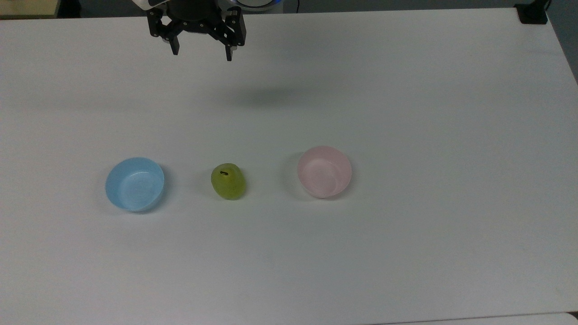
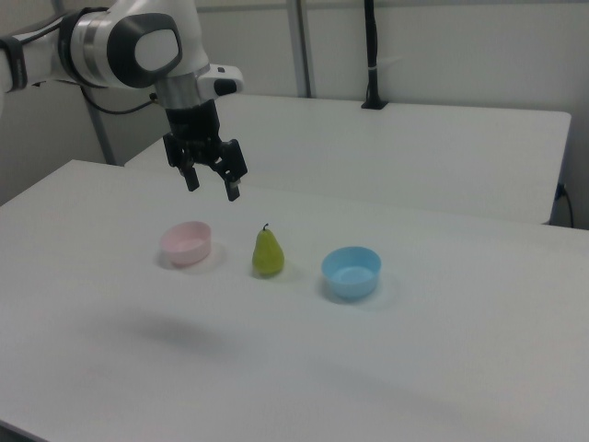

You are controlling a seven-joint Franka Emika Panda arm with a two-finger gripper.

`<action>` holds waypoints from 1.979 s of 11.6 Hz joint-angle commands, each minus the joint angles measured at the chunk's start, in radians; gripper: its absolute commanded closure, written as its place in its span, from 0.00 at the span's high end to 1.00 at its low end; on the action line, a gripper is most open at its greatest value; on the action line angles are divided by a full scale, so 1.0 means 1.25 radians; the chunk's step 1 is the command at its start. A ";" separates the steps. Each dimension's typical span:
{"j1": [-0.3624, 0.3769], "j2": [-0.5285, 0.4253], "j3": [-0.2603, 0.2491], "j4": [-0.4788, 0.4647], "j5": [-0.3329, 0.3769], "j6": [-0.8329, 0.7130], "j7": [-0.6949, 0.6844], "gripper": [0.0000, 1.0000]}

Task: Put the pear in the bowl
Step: 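Lower the gripper over the green pear and close on it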

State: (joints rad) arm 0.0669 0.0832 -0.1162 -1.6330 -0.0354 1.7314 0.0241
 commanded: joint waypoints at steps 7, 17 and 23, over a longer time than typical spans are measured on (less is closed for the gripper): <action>0.011 0.049 -0.042 0.037 -0.002 0.048 -0.003 1.00; 0.067 0.351 -0.048 0.141 0.031 0.253 -0.079 1.00; 0.077 0.433 -0.064 0.136 0.003 0.313 -0.091 0.85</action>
State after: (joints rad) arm 0.1473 0.6021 -0.1807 -1.4752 -0.0192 2.1062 -0.0688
